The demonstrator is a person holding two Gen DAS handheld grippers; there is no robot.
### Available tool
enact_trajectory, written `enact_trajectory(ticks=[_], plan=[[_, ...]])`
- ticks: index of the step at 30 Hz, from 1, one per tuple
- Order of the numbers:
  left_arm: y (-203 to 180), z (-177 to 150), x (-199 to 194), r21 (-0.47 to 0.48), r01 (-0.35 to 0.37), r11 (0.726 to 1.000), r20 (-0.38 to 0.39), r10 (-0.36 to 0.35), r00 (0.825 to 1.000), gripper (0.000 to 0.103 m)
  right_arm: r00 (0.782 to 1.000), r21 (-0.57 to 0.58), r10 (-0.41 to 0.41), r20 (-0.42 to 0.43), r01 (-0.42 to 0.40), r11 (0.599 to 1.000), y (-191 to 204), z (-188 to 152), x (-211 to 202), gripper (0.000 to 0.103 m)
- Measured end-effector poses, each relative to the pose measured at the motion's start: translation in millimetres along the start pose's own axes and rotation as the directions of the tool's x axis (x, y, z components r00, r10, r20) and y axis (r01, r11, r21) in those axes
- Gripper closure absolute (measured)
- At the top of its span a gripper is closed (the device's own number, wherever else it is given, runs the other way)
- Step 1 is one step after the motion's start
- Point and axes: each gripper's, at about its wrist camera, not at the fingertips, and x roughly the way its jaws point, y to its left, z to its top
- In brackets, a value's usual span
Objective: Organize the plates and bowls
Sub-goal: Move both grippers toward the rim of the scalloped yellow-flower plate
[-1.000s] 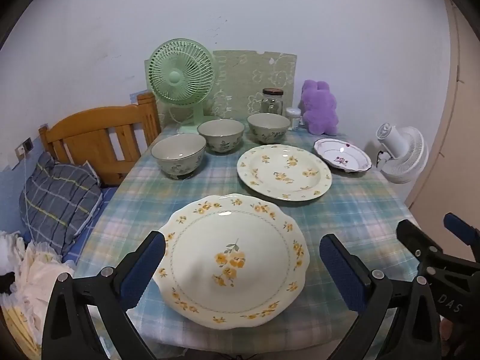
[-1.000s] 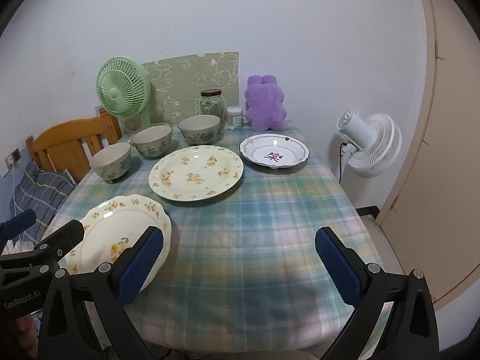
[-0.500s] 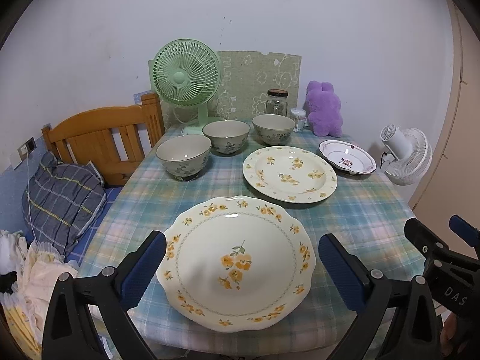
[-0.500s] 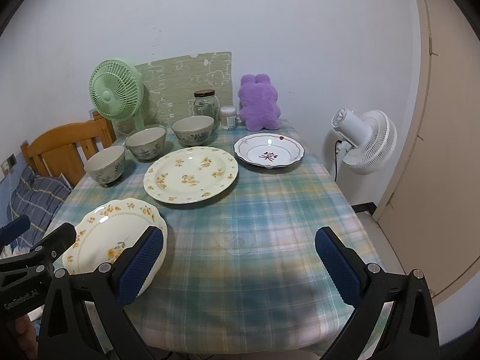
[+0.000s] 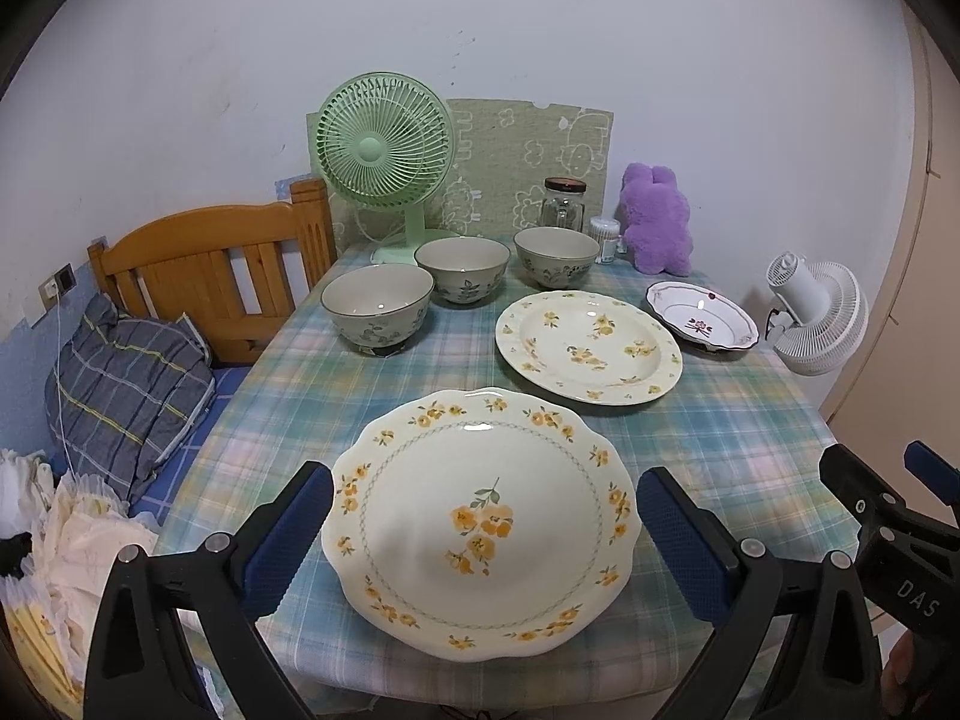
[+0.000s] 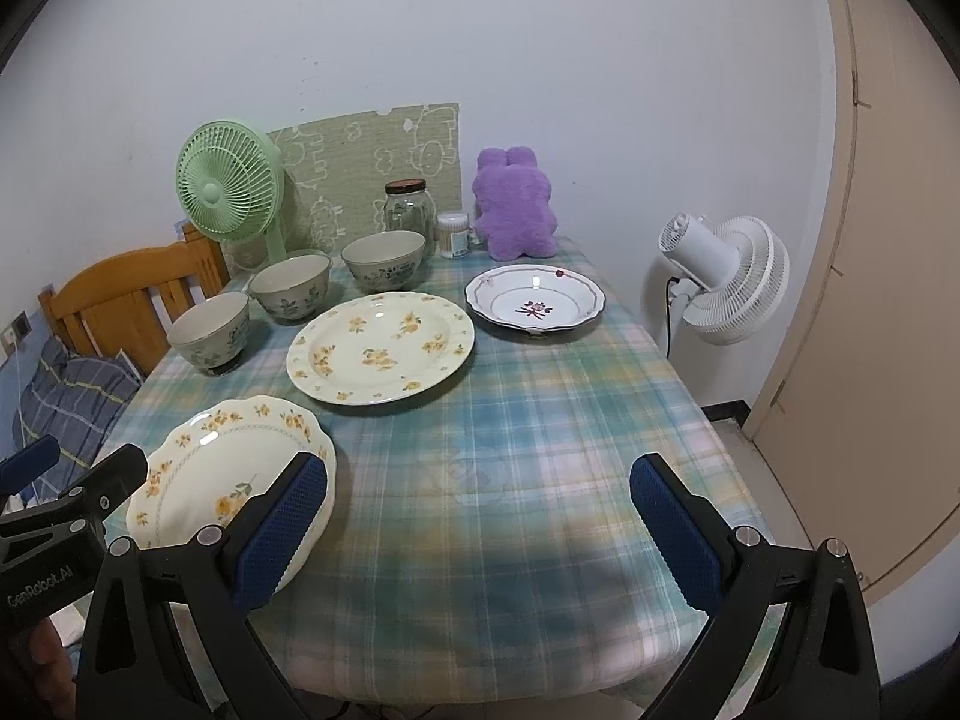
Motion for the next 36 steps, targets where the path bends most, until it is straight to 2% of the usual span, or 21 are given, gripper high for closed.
enact_trajectory(ticks=[36], plan=[[-5.5,-1.2,-1.7,0.002,-0.006,1.000,0.000,0.006,1.000,0.001,1.000,0.009,-0.003,-0.011,0.003,1.000,-4.2,-4.3,1.2,0.001]])
